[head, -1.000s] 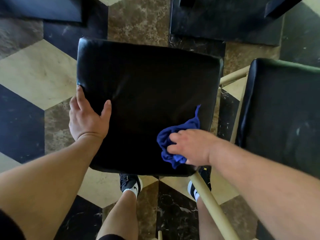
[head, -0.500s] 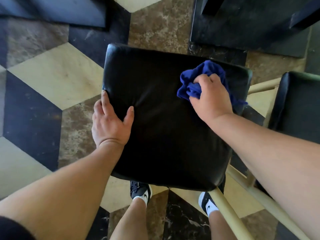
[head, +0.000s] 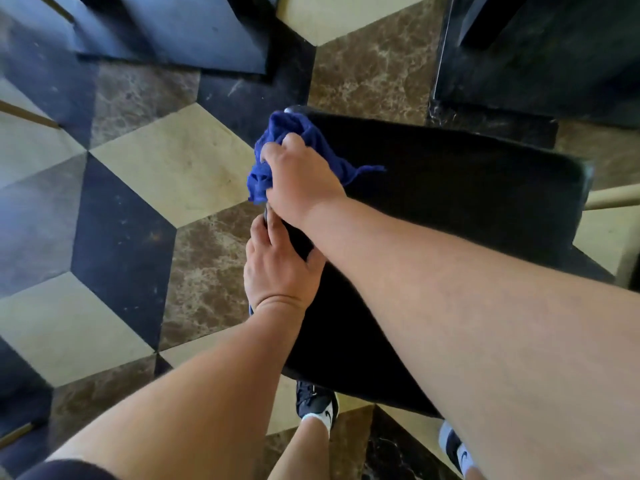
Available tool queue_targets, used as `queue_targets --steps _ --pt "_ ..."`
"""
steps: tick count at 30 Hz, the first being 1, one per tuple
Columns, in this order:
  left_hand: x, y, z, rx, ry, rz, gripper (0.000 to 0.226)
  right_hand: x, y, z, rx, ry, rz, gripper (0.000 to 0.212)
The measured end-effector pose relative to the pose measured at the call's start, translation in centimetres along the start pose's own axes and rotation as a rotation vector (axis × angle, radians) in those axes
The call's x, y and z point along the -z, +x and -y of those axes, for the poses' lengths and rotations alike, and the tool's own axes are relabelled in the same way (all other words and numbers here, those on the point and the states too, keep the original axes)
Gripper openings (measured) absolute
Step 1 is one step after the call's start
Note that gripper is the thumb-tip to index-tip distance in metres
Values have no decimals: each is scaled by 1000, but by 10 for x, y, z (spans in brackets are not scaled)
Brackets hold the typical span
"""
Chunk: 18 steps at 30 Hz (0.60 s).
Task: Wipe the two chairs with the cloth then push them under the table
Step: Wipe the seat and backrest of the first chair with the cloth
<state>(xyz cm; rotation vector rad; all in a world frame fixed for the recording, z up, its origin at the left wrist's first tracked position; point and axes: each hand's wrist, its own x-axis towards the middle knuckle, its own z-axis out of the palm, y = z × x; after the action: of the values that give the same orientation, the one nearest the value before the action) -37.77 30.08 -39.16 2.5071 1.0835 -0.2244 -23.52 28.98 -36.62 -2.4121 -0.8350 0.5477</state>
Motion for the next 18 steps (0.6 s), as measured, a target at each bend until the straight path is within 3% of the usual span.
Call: queue_targets --steps 6,11,16,18 --pt "2 0 0 -3 -10 26 107 6 16 -2 183 -96 101 25" --pt "-4 2 3 11 -1 30 105 17 12 -9 -33 38 -39 28" --pt "11 6 5 15 -60 191 108 21 -14 -6 -138 85 71 26" --pt "25 14 8 42 -144 293 94 23 -25 -8 -174 115 82 22"
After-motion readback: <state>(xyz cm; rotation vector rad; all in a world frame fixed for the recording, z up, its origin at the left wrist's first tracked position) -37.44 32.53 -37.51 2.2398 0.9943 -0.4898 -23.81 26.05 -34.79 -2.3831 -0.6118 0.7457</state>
